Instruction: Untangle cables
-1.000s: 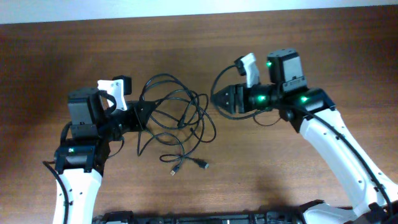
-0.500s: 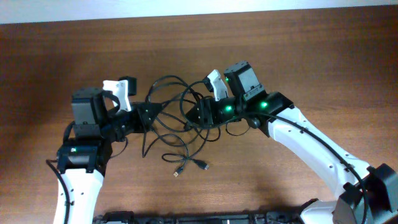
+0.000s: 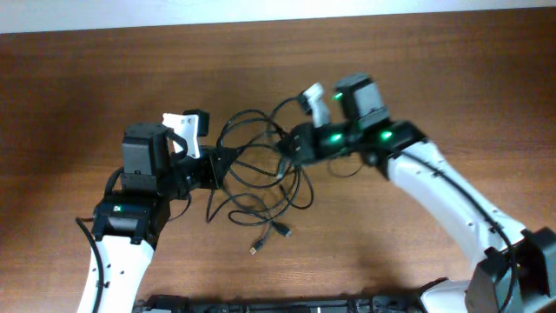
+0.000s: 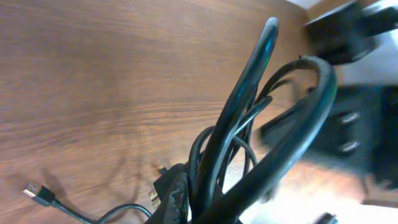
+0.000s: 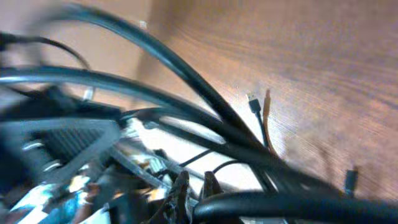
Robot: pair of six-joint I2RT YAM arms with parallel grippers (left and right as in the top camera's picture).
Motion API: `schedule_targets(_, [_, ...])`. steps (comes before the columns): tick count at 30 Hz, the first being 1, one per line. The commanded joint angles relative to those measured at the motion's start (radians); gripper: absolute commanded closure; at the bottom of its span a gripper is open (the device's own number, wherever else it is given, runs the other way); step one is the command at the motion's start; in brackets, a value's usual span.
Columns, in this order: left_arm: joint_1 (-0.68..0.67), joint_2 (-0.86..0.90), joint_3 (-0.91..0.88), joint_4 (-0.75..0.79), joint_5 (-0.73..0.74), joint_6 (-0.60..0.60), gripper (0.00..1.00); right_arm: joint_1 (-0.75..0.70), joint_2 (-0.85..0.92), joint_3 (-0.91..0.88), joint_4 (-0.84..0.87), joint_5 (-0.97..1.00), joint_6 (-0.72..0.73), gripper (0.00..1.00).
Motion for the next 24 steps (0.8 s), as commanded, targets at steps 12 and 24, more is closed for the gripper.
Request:
schedule_targets(12, [-0.05, -0.006, 0.018, 0.0, -0.017, 0.148, 1.0, -0.172, -0.02, 0.007, -0.018, -0.141, -0.063, 0.32])
schedule_targets(24, [-0.05, -0.006, 0.018, 0.003, -0.131, -0.08, 1.0, 0.051, -0.02, 0.007, -0.016, -0.084, -0.04, 0.37])
